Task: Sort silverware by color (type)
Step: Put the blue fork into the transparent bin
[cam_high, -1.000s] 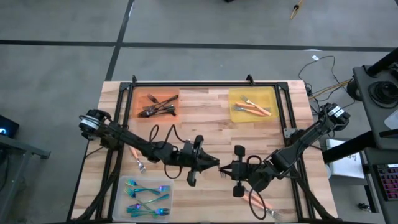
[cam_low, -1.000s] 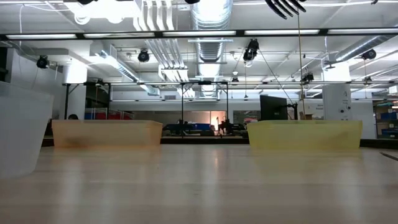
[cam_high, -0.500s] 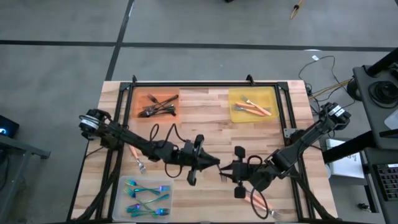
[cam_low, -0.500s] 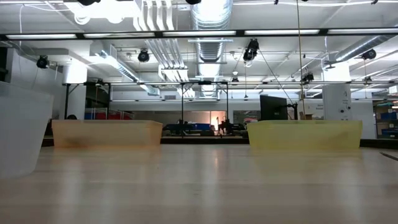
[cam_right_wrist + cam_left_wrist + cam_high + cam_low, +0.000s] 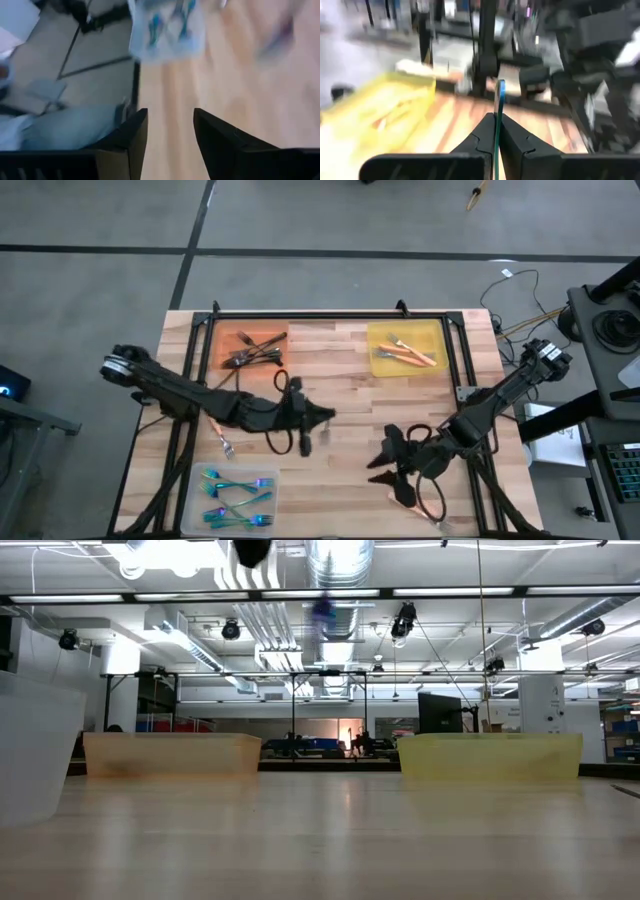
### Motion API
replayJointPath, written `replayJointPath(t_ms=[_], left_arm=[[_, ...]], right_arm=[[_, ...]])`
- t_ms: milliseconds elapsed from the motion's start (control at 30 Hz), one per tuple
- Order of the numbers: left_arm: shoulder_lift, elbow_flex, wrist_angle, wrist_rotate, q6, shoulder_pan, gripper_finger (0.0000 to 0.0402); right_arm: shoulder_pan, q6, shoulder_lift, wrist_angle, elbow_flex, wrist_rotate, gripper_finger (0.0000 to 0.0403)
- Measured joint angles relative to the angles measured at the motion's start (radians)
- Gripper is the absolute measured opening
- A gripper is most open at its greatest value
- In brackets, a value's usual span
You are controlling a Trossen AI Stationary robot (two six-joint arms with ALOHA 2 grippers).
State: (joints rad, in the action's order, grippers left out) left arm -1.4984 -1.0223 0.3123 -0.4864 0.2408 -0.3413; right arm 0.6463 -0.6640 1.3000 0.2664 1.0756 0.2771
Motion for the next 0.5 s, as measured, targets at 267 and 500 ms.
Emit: replayJointPath(t_ms=[267,500], left_arm=[[0.126,-0.183,-0.803,-0.001,0.392,-0.160,0.0000],[0.088,-0.412,-1.378,-0.038,0.787,-0.356,0.0000]], right_arm=[[0.054,-0.366,0.042,0.251,0.000,-0.073,0.0129],[0.083,-0.549,0.139,0.323,0.000,-0.132,0.0122]])
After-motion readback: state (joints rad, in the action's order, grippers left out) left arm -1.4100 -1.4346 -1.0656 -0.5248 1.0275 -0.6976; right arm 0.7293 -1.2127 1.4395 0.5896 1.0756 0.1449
